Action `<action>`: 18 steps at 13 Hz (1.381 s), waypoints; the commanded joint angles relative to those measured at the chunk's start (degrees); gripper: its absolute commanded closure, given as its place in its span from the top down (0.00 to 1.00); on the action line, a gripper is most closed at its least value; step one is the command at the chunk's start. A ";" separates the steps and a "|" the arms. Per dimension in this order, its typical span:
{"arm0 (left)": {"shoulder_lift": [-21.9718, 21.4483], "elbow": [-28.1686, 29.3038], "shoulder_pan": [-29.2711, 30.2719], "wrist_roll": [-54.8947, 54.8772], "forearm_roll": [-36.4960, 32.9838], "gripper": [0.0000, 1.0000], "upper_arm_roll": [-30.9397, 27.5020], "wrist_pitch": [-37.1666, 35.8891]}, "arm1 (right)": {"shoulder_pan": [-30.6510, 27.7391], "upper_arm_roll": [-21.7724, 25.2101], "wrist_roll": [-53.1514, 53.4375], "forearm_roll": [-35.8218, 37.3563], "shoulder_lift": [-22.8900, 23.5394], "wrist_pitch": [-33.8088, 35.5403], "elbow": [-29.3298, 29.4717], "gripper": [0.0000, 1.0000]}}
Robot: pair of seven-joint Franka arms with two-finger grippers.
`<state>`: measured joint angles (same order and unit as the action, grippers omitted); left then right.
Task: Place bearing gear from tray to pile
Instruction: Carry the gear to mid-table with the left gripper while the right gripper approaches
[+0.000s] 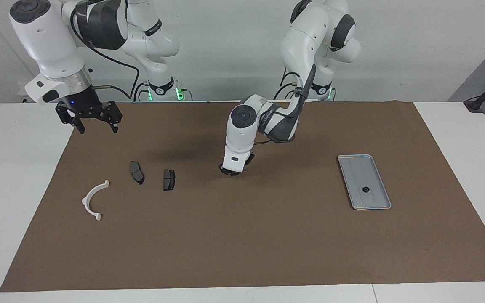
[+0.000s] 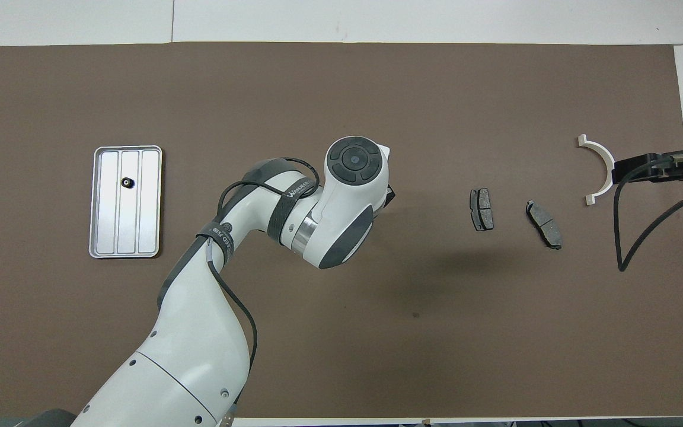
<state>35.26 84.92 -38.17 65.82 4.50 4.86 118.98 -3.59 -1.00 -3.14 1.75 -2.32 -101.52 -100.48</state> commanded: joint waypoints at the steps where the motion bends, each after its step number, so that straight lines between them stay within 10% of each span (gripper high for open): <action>1: 0.25 -0.81 -1.12 1.77 -1.07 0.06 -1.26 0.11 | -1.33 -0.67 -1.25 -0.52 -0.15 -1.31 -1.20 1.00; 18: 0.07 2.88 -1.47 2.21 -1.60 0.14 -1.34 4.24 | -1.33 -0.67 -0.90 -0.52 0.38 -2.98 -2.26 1.00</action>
<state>35.49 87.06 -38.63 66.87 3.76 4.46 121.89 -3.63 -1.00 -3.14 1.75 -1.70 -102.59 -101.45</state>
